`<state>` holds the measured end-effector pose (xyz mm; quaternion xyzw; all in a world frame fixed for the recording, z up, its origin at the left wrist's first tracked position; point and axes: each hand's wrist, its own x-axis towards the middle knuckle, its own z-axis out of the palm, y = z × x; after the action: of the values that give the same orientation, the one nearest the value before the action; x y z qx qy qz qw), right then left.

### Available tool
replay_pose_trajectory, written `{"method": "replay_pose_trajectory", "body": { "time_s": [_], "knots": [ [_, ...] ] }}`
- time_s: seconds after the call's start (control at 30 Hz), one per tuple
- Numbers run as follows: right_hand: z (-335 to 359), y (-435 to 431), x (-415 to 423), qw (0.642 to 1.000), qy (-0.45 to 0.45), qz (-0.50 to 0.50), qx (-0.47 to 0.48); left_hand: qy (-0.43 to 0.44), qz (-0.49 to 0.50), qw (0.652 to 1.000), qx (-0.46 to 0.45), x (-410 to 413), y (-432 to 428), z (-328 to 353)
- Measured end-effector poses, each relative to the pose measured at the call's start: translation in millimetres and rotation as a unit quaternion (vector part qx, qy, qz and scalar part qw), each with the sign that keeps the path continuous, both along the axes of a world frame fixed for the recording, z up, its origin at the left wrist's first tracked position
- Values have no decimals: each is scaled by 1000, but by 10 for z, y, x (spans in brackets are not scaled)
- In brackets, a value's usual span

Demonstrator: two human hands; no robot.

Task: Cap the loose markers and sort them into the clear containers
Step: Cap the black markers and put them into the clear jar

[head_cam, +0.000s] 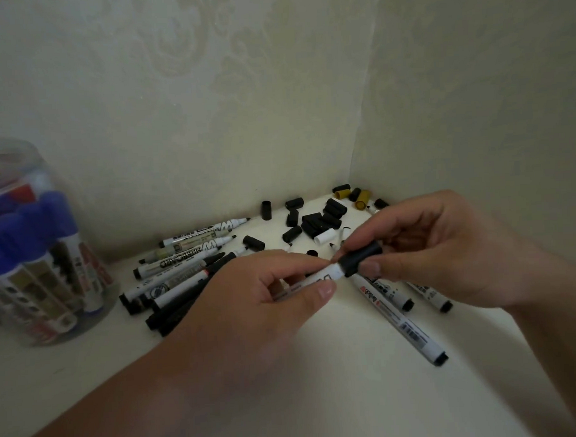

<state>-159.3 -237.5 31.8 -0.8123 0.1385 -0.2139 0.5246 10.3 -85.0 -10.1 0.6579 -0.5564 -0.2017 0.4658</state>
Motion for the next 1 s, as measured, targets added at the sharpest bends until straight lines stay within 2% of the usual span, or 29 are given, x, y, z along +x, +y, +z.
{"method": "replay_pose_trajectory", "body": {
  "time_s": [0.23,0.37,0.5,0.57,0.7,0.73,0.8,0.93,1.0],
  "knots": [
    [-6,109,42,1000,18,11,16,-142,-2,987,-69,52,5,6],
    [-48,90,81,998,-2,24,56,-90,-5,993,-72,50,13,-3],
    [-136,67,128,998,-26,27,56,-32,-5,998,-47,55,-5,11],
    [-140,33,130,998,-48,-9,42,-32,9,999,-39,48,-24,11],
    [-59,-267,-12,969,-129,-207,46,26,88,994,-60,122,-52,-7],
    [-44,-347,-58,962,-120,-242,33,54,100,991,-69,152,-57,-8],
    [-66,-433,-99,961,-37,-273,-36,108,109,985,-80,179,-67,-1],
    [-230,-384,29,935,148,-262,-186,245,78,961,-105,100,-67,45],
    [-279,-352,107,920,186,-265,-221,237,77,964,-95,65,-39,74]
  ]
}}
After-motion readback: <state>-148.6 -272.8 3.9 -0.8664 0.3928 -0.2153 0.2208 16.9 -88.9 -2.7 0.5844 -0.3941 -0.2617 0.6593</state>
